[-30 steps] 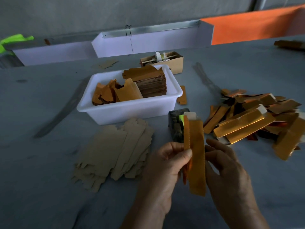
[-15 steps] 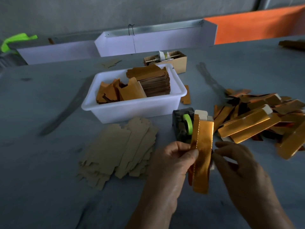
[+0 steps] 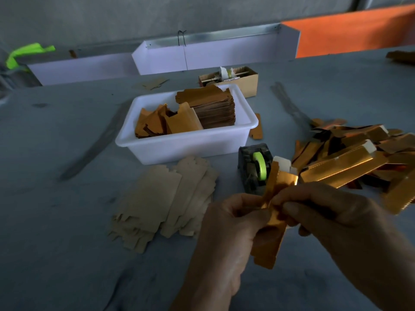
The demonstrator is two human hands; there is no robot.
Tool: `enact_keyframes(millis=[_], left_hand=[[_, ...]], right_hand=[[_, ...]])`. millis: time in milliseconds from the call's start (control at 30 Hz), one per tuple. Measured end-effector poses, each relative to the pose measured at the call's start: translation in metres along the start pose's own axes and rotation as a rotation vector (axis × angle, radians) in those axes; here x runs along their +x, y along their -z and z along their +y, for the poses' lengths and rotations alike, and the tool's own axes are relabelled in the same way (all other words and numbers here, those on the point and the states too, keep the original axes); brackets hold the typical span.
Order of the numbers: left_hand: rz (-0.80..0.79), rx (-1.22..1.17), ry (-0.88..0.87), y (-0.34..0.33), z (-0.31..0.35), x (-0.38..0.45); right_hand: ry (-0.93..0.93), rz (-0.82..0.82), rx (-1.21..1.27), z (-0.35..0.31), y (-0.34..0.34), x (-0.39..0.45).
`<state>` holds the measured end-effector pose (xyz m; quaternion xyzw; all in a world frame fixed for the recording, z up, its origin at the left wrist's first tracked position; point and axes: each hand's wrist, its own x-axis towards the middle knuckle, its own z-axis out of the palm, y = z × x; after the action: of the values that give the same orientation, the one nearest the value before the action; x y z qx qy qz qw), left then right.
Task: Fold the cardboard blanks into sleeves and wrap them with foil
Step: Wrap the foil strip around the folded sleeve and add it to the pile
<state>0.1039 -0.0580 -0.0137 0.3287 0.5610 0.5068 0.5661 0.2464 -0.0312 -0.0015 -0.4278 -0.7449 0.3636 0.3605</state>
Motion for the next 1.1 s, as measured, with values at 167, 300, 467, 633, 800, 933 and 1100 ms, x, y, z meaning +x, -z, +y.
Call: enact_keyframes(millis=[167, 300, 467, 633, 800, 933, 1100], left_hand=[[-0.012, 0.022, 0.012, -0.002, 0.002, -0.004], [-0.053, -0.030, 0.039, -0.003, 0.004, -0.006], [-0.094, -0.071, 0.057, -0.002, 0.001, -0.006], [-0.114, -0.101, 0.068, 0.000, -0.001, -0.005], [-0.011, -0.105, 0.002, -0.005, -0.010, -0.006], [0.162, 0.008, -0.149, -0.015, -0.019, -0.005], [0.337, 0.214, -0.416, -0.021, -0.033, -0.004]], right_hand=[[-0.012, 0.003, -0.110, -0.004, -0.001, 0.002], [-0.068, 0.037, -0.137, 0.002, -0.001, 0.003], [-0.083, 0.047, -0.152, 0.003, -0.001, 0.003], [-0.096, 0.040, -0.234, 0.002, -0.004, 0.006], [-0.116, 0.041, -0.363, -0.005, -0.010, 0.006], [-0.125, 0.078, -0.397, -0.010, -0.012, 0.005], [-0.187, 0.118, -0.395, -0.008, -0.012, 0.007]])
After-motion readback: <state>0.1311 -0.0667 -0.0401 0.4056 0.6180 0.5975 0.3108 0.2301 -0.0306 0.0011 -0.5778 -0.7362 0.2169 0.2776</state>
